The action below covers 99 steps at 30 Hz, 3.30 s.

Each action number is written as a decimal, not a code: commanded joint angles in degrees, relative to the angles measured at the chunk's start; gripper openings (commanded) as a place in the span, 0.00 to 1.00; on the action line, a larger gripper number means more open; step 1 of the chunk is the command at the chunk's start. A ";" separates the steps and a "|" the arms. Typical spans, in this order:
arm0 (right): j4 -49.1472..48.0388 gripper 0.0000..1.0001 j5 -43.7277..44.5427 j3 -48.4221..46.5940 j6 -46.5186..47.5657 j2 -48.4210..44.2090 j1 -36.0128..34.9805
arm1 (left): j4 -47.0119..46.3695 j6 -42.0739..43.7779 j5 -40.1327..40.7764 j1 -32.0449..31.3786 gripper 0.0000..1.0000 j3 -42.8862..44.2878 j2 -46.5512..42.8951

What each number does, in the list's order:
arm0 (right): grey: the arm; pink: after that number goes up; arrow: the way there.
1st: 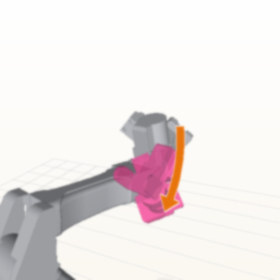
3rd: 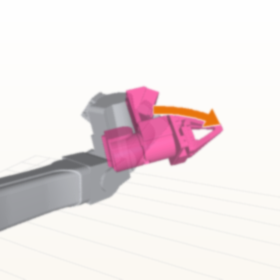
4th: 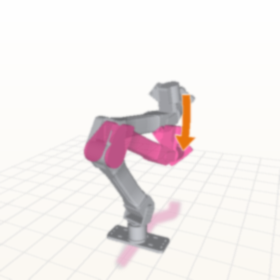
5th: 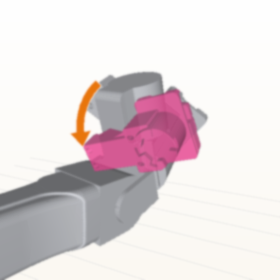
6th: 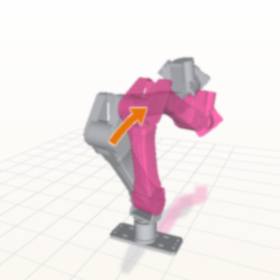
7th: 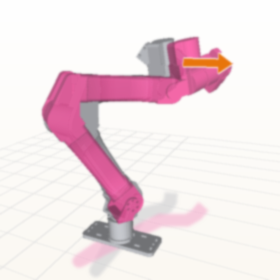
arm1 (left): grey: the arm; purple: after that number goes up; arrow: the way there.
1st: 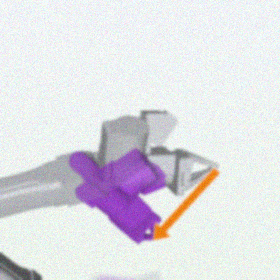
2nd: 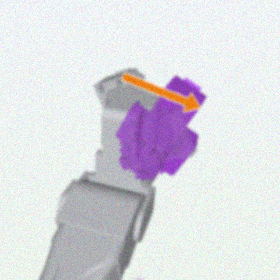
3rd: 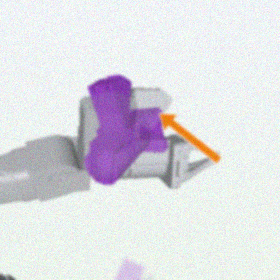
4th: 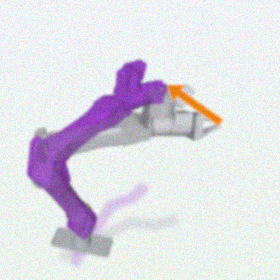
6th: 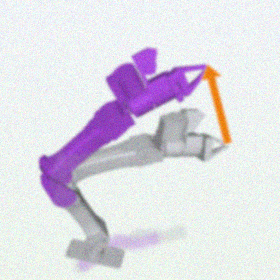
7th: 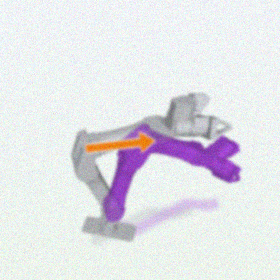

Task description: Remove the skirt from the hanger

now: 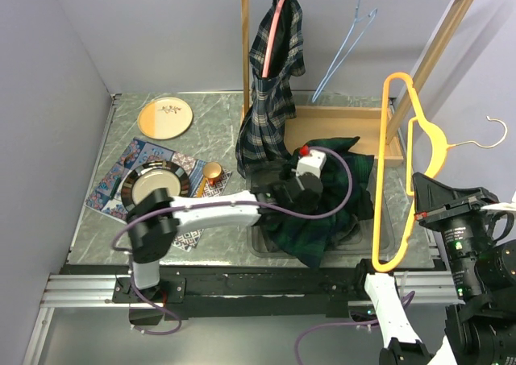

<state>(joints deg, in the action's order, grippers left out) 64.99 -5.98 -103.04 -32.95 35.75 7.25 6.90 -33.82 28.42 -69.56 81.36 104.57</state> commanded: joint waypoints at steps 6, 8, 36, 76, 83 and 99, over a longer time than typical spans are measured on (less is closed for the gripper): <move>-4.70 0.00 1.76 -1.55 0.70 -0.15 -0.39 | 8.64 -9.15 -0.92 -1.89 0.82 3.70 -8.59; -4.52 0.00 1.50 -1.55 0.61 -0.33 -0.39 | 9.89 -8.63 -0.12 -1.81 0.84 4.07 -12.28; -6.28 0.00 0.09 -1.99 0.78 -0.24 -0.83 | -4.29 -9.69 -7.78 -0.14 0.71 -4.47 8.98; -7.16 0.00 -0.26 -5.15 1.22 0.37 -0.92 | 17.19 9.92 -8.64 11.73 0.58 35.55 23.22; -7.16 0.00 -0.70 -6.47 0.96 0.64 -0.92 | 12.25 9.40 -13.83 7.51 0.01 26.13 8.48; -6.63 0.00 0.79 -5.59 1.31 -0.59 -1.18 | 6.65 3.68 -15.67 -2.60 0.01 -1.09 -18.26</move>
<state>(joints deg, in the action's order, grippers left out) 61.93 -5.98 -109.12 -32.08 35.42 6.48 18.50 -26.65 16.25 -71.26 86.61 90.74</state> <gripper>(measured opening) 0.045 0.053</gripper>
